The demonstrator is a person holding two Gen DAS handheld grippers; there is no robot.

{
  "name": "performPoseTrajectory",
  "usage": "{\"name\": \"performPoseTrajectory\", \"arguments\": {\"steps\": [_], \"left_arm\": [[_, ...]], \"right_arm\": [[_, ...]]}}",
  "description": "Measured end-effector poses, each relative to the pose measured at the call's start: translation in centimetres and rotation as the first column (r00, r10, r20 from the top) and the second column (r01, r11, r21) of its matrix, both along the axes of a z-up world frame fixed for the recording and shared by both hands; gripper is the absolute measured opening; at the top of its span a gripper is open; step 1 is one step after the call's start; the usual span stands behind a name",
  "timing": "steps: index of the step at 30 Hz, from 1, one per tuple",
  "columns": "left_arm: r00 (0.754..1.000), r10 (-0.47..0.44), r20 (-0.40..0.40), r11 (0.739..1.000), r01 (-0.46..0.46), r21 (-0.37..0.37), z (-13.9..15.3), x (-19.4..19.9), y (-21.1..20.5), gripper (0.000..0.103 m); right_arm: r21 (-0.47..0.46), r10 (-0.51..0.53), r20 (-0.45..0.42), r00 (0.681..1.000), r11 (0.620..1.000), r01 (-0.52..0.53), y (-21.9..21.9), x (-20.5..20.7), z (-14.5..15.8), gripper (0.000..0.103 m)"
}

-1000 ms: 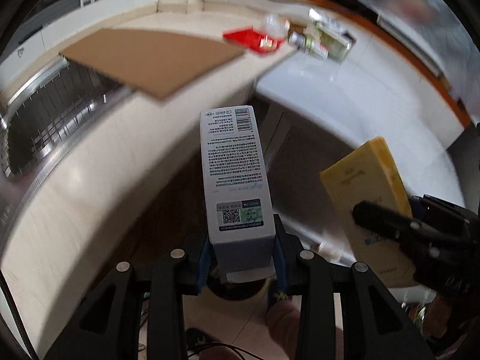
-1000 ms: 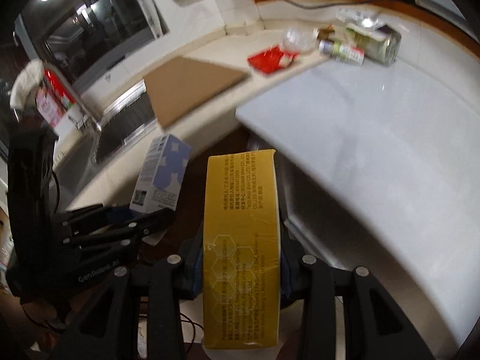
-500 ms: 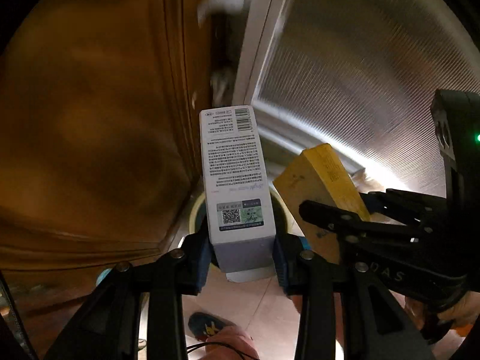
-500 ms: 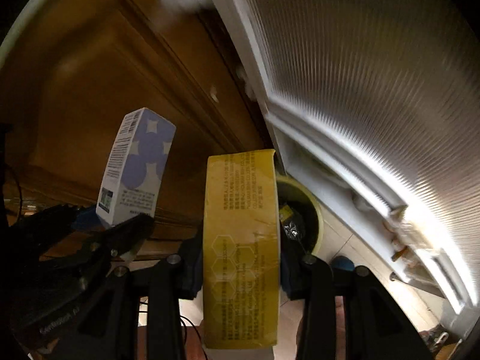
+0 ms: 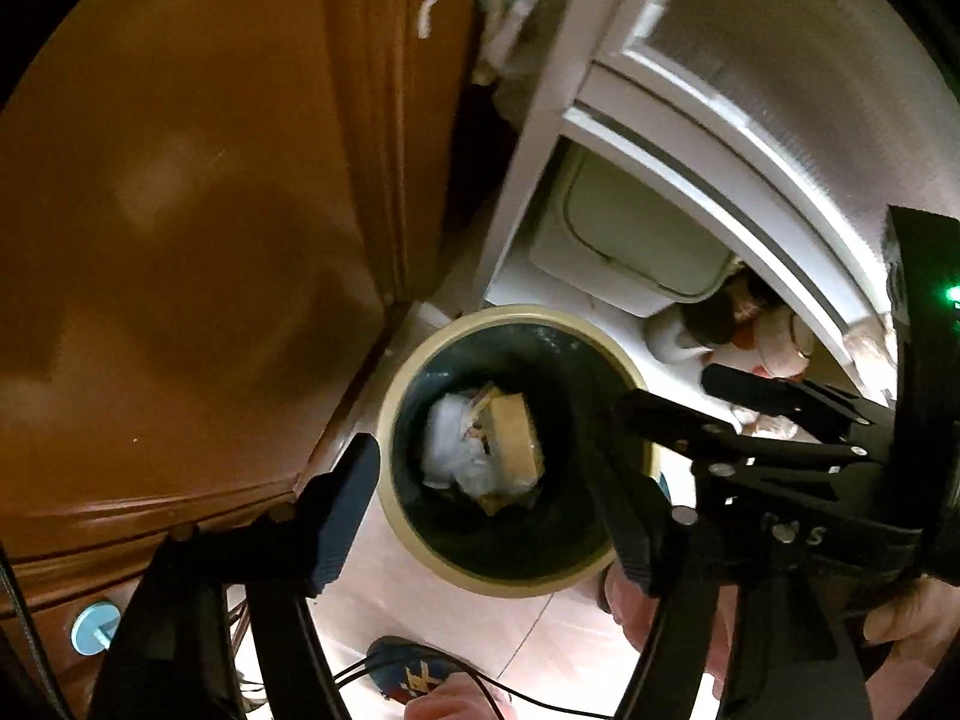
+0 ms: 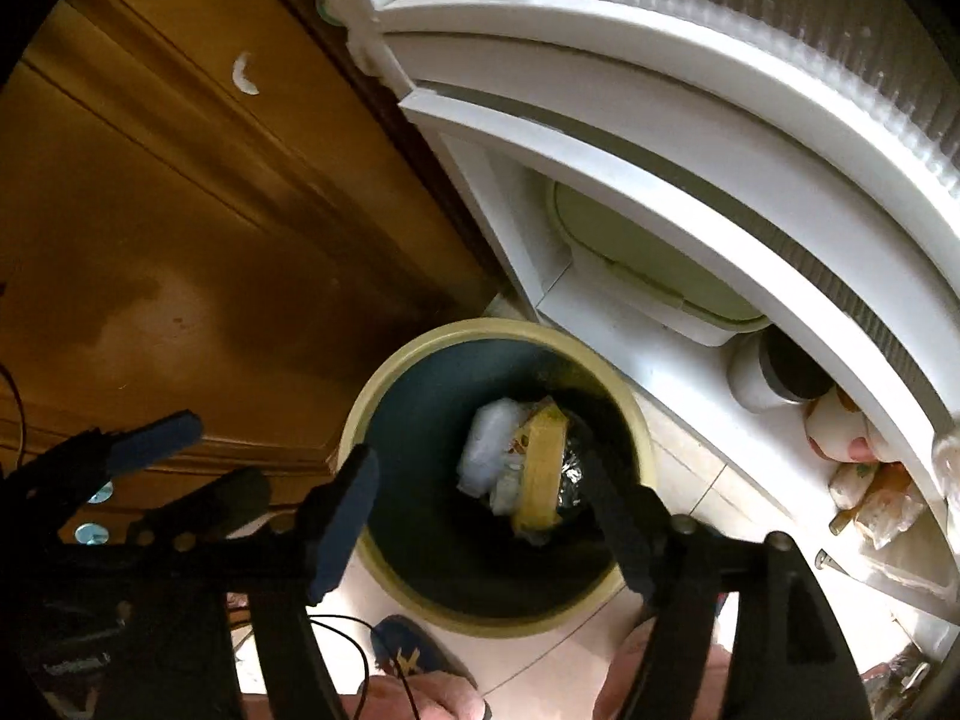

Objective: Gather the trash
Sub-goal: 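Carry both boxes down to the bin and open both grippers, then raise both grippers from the bin back over the counter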

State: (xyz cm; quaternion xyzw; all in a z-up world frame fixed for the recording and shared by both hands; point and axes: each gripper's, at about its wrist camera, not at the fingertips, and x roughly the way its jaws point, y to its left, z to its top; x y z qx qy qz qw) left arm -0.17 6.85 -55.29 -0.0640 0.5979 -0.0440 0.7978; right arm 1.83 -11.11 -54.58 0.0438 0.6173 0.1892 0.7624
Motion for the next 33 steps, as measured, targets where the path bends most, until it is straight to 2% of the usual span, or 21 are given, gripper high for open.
{"name": "performPoseTrajectory", "arguments": {"steps": [3, 7, 14, 19, 27, 33], "left_arm": [[1.0, 0.009, 0.007, 1.0, -0.009, 0.019, 0.3, -0.2, 0.1, 0.076], [1.0, 0.006, 0.028, 0.999, -0.007, 0.034, 2.1, 0.2, -0.2, 0.076], [0.999, 0.0, 0.047, 0.999, -0.002, 0.038, 7.0, 0.3, -0.7, 0.076], [0.998, -0.019, 0.055, 0.999, 0.017, 0.027, 12.4, -0.3, -1.2, 0.076], [0.992, -0.084, 0.093, 0.996, 0.081, 0.03, 23.9, -1.9, -2.7, 0.076], [0.979, -0.127, 0.159, 0.992, 0.122, 0.042, 32.5, -2.3, -2.9, 0.076]], "right_arm": [[-0.011, 0.007, 0.008, 1.0, 1.0, -0.007, 0.1, -0.3, 0.1, 0.073], [-0.009, -0.005, 0.026, 1.0, 1.0, 0.006, 0.4, -0.3, 1.9, 0.074], [0.004, -0.038, 0.054, 0.998, 0.999, 0.038, -0.3, -0.9, 6.4, 0.075], [-0.003, -0.052, 0.08, 0.995, 0.999, 0.053, -1.1, -1.6, 11.8, 0.075], [-0.013, -0.06, 0.115, 0.991, 0.998, 0.062, -2.2, -3.0, 22.4, 0.075], [-0.019, -0.02, 0.225, 0.974, 0.999, 0.025, -3.0, -4.0, 31.9, 0.075]]}}
